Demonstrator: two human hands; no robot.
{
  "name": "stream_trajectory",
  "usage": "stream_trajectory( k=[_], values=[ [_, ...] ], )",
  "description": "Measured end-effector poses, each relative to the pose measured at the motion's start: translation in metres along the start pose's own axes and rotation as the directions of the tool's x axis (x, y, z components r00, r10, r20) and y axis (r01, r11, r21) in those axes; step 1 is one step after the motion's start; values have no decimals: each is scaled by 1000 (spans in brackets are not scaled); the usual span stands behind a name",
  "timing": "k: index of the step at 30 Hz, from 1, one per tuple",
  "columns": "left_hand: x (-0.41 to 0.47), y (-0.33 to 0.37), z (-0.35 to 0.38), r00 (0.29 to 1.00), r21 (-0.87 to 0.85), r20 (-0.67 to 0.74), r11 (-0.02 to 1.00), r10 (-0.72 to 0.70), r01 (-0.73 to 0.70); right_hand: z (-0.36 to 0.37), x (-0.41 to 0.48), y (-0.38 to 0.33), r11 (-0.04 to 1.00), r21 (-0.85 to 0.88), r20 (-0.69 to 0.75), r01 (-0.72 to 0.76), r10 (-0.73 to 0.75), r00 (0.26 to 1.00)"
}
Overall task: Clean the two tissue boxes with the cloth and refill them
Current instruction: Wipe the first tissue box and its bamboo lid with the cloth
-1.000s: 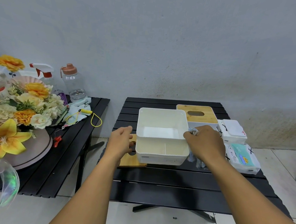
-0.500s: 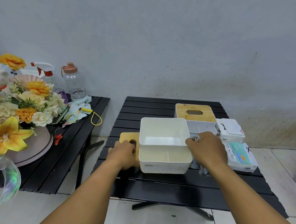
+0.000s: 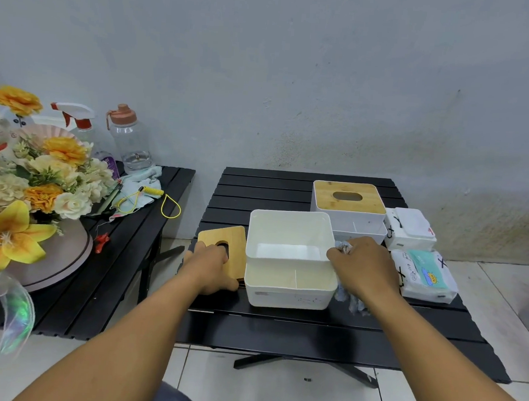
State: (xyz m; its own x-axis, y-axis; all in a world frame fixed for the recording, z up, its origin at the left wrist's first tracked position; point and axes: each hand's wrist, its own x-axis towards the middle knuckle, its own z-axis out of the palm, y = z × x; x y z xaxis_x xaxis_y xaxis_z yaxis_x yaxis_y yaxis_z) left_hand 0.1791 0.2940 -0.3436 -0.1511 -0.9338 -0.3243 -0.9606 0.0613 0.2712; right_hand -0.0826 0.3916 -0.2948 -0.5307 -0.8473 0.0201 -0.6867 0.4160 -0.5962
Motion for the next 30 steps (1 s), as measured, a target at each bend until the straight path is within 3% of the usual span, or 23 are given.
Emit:
stream_trajectory(
  k=[7, 17, 30],
  values=[
    [0, -7, -2, 1000, -55, 1, 998, -20, 20, 13, -5, 5, 998, -4, 65, -59, 59, 996],
    [3, -14, 0, 998, -90, -48, 995, -43, 38, 24, -3, 6, 997, 25, 40, -79, 78, 996],
    [18, -20, 2, 999, -23, -38, 1000, 9, -10, 10, -7, 4, 980, 181, 151, -89, 62, 987]
  ],
)
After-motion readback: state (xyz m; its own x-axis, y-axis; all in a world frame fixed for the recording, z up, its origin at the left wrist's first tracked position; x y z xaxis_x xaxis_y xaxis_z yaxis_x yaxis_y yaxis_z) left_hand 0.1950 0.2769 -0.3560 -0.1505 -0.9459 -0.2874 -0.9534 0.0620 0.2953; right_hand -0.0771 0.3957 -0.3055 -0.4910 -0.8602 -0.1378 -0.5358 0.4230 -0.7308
